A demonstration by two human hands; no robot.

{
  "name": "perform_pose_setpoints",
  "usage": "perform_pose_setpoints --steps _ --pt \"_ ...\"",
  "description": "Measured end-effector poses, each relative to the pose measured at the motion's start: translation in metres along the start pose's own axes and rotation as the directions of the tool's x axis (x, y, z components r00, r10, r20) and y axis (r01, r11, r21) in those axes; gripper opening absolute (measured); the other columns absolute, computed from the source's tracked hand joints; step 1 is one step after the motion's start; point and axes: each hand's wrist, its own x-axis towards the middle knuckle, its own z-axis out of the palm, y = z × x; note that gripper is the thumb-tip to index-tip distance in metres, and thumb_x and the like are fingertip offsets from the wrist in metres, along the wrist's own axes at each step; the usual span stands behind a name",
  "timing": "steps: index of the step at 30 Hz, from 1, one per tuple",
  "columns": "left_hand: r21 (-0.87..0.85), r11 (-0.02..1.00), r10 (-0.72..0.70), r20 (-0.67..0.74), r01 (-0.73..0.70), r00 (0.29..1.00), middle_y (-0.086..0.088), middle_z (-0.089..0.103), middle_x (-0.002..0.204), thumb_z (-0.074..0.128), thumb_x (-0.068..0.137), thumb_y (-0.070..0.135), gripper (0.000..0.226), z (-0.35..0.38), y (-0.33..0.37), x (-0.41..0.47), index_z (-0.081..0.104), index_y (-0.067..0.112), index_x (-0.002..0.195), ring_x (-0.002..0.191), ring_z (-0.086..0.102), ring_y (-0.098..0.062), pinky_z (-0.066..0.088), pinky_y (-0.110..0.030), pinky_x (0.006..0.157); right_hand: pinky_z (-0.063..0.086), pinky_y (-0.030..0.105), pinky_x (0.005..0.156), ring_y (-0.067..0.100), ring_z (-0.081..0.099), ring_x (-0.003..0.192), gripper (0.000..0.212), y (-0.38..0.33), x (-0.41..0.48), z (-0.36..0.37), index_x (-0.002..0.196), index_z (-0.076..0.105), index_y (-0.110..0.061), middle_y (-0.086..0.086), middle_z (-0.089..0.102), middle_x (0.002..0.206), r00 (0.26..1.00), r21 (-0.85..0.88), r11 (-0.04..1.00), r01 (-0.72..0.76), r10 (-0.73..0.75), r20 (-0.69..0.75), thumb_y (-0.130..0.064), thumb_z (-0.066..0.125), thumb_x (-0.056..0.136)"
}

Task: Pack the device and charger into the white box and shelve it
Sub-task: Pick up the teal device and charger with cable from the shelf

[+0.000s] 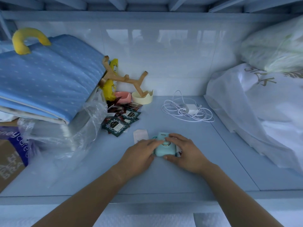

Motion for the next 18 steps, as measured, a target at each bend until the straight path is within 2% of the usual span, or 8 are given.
perform_pose_setpoints --steps 4,8,12,15,18 --pt "0.023 0.996 -0.080 -0.020 0.081 0.997 0.007 0.038 0.144 0.049 0.089 0.024 0.054 0.000 -0.006 0.001 0.030 0.027 0.140 0.130 0.036 -0.015 0.044 -0.035 0.094 0.030 0.041 0.107 0.014 0.040 0.129 0.056 0.003 -0.001 -0.003 0.127 0.053 -0.022 -0.001 0.042 0.140 1.000 0.025 0.999 -0.020 0.020 0.002 -0.034 0.072 0.075" --pt "0.020 0.987 -0.157 0.007 0.157 0.988 0.001 0.048 0.134 0.043 0.093 0.031 0.045 0.006 -0.008 0.003 0.035 0.022 0.136 0.122 0.044 -0.020 0.045 -0.036 0.091 0.032 0.041 0.106 0.016 0.044 0.126 0.055 0.000 -0.002 0.000 0.122 0.056 -0.021 0.001 0.046 0.137 0.998 0.029 0.999 -0.033 0.034 -0.045 -0.034 0.074 0.072" --pt "0.053 0.981 -0.188 0.004 0.187 0.982 -0.005 0.059 0.119 0.040 0.093 0.024 0.034 0.006 -0.003 0.004 0.043 0.019 0.126 0.107 0.053 -0.026 0.048 -0.039 0.081 0.032 0.042 0.105 0.017 0.045 0.125 0.055 -0.003 -0.005 0.002 0.120 0.058 -0.022 0.002 0.048 0.135 0.993 0.017 0.999 -0.044 0.045 -0.105 -0.036 0.076 0.069" --pt "0.156 0.971 -0.186 0.029 0.179 0.982 -0.007 0.060 0.116 0.039 0.091 0.015 0.038 0.004 -0.003 0.006 0.040 0.019 0.129 0.103 0.056 -0.030 0.050 -0.041 0.079 0.028 0.045 0.106 0.015 0.044 0.126 0.055 -0.005 -0.008 0.002 0.120 0.057 -0.025 -0.002 0.048 0.134 0.991 -0.023 0.998 -0.058 0.054 -0.126 -0.038 0.075 0.070" --pt "0.201 0.967 -0.170 0.047 0.158 0.984 -0.008 0.060 0.117 0.038 0.086 0.003 0.055 0.000 -0.005 0.007 0.036 0.025 0.135 0.104 0.056 -0.032 0.047 -0.039 0.078 0.030 0.044 0.106 0.014 0.045 0.124 0.053 -0.007 -0.010 0.002 0.119 0.058 -0.025 -0.003 0.050 0.132 0.989 0.008 0.998 -0.055 0.056 -0.139 -0.035 0.075 0.069"
